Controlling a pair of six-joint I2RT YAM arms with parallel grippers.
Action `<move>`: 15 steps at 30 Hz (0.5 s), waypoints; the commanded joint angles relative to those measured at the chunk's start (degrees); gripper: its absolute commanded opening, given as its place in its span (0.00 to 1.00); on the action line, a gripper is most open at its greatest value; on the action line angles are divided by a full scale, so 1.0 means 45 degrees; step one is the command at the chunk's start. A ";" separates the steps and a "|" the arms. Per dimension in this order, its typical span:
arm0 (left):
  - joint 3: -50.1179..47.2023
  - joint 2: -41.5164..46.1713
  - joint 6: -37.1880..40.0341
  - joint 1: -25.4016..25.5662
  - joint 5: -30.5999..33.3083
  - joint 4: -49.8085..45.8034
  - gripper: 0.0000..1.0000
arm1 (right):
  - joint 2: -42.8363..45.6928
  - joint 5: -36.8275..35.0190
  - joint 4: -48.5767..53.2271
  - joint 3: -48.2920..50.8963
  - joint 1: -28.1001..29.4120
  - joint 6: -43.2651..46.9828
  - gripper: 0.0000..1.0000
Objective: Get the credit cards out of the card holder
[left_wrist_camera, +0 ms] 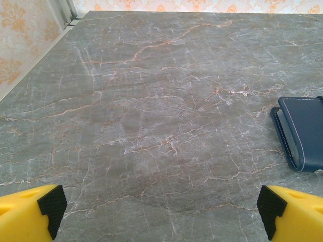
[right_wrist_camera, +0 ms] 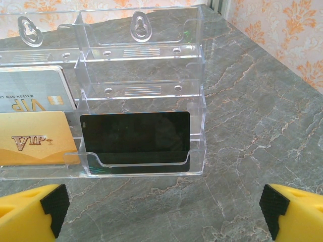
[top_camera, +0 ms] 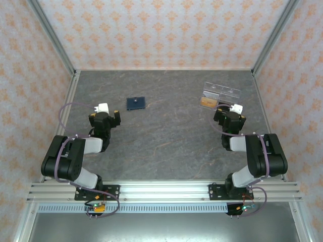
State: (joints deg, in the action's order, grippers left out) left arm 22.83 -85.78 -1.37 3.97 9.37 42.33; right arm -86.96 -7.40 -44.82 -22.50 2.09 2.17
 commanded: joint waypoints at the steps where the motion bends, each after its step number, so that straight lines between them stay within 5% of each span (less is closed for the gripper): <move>1: 0.0273 -0.0001 0.0265 -0.0156 0.0009 0.0223 1.00 | 0.0004 0.0160 0.0056 -0.0273 -0.0015 -0.0180 0.99; 10: 0.0290 0.0082 0.0223 -0.0147 0.0159 0.0132 1.00 | 0.0049 0.0179 -0.0092 -0.0180 -0.0015 -0.0180 0.99; 15: 0.0981 0.1444 -0.0013 -0.0160 0.0621 -0.2221 1.00 | 0.1958 -0.0258 0.1772 -0.0386 -0.0012 -0.0322 0.99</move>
State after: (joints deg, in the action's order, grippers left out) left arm 24.16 -83.61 -1.43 3.86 9.74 37.78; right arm -83.70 -7.27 -41.17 -22.50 2.09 2.07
